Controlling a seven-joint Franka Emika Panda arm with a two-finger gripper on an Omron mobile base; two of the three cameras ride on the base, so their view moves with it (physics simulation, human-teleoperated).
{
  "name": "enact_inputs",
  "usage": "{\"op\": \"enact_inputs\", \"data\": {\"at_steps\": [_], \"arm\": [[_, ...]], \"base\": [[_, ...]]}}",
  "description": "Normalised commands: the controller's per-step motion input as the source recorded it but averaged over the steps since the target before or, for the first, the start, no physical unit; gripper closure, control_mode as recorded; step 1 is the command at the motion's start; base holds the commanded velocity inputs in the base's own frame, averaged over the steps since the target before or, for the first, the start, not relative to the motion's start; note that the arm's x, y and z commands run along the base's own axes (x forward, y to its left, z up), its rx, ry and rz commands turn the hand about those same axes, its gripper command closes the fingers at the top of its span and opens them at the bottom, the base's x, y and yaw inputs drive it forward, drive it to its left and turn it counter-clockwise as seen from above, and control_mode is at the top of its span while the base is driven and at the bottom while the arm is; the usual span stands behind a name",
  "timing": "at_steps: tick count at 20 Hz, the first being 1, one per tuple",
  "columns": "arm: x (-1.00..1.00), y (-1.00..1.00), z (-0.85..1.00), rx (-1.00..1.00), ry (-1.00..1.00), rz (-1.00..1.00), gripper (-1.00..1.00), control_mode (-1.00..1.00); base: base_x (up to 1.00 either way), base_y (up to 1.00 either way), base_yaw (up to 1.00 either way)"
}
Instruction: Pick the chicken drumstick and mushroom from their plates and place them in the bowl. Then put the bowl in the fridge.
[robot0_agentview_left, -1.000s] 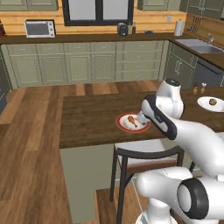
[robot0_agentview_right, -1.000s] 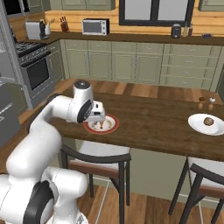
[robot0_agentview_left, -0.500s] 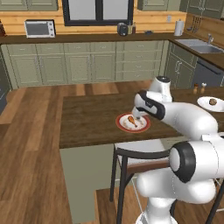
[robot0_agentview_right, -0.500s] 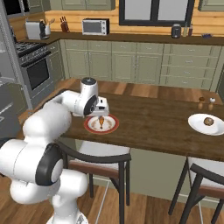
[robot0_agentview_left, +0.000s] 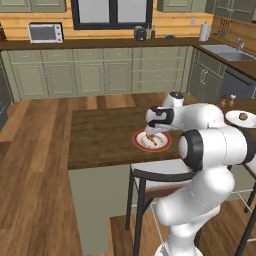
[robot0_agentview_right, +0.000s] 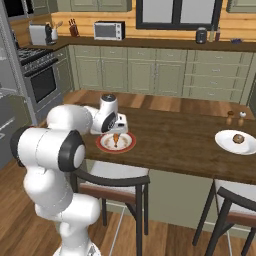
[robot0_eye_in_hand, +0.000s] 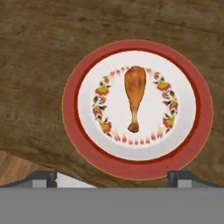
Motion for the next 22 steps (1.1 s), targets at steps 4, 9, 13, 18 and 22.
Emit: {"op": "enact_inputs", "data": {"at_steps": [4, 9, 13, 18, 22], "arm": [[0.61, 0.0, -0.41, 0.0, 0.04, 0.01, -1.0, -1.0], [0.42, 0.0, -0.34, 0.0, 0.02, 0.01, -1.0, -1.0], [0.41, 0.0, -0.31, 0.0, 0.07, 0.0, -1.0, -1.0], [0.39, -0.01, -0.33, 0.0, 0.02, 0.0, -1.0, -1.0], [0.21, -0.03, -0.29, 0.0, 0.0, 0.0, -1.0, -1.0]], "base": [[0.0, 0.0, 0.0], [0.0, 0.0, 0.0], [0.0, 0.0, 0.0], [0.0, 0.0, 0.0], [0.0, 0.0, 0.0]]}}
